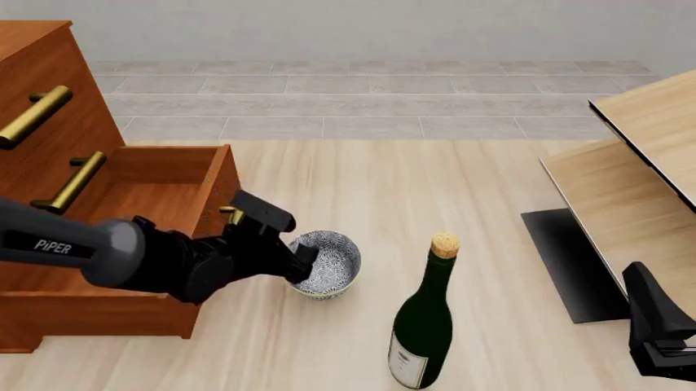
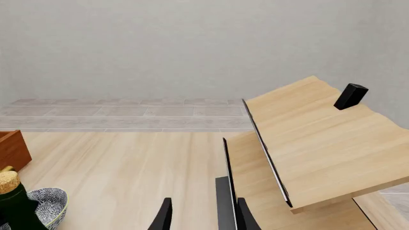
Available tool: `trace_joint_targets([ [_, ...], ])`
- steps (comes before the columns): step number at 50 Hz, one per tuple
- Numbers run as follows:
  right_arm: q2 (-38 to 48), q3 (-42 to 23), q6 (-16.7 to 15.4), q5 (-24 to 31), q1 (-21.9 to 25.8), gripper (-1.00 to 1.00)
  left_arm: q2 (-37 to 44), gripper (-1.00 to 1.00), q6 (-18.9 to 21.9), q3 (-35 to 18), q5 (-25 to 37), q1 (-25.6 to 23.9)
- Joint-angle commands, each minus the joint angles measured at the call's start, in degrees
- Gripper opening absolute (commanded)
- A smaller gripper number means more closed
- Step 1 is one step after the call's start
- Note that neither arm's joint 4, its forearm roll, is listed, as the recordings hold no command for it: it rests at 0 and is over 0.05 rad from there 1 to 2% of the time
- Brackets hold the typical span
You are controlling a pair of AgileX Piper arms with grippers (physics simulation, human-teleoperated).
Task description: Put the bowl on top of the cabinet.
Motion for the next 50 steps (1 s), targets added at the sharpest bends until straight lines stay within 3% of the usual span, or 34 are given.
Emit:
trace_joint_targets([
  [1, 0.00, 0.00, 0.00, 0.00, 0.00, 1.00, 0.85, 1.00, 0.32, 0.03, -0.45, -0.18],
  [47, 0.00, 0.00, 0.01, 0.00, 0.01, 1.00, 4.50, 1.00, 0.92, -1.34, -1.59, 0.03],
  [48, 0.00, 0.00, 0.01, 0.00, 0.00, 1.00, 2.00, -1.00, 3.52, 0.30, -4.32, 1.07],
  [50, 0.00, 0.00, 0.00, 0.00, 0.00, 1.00, 2.17, -1.00, 0.50, -1.55, -1.12, 1.11],
])
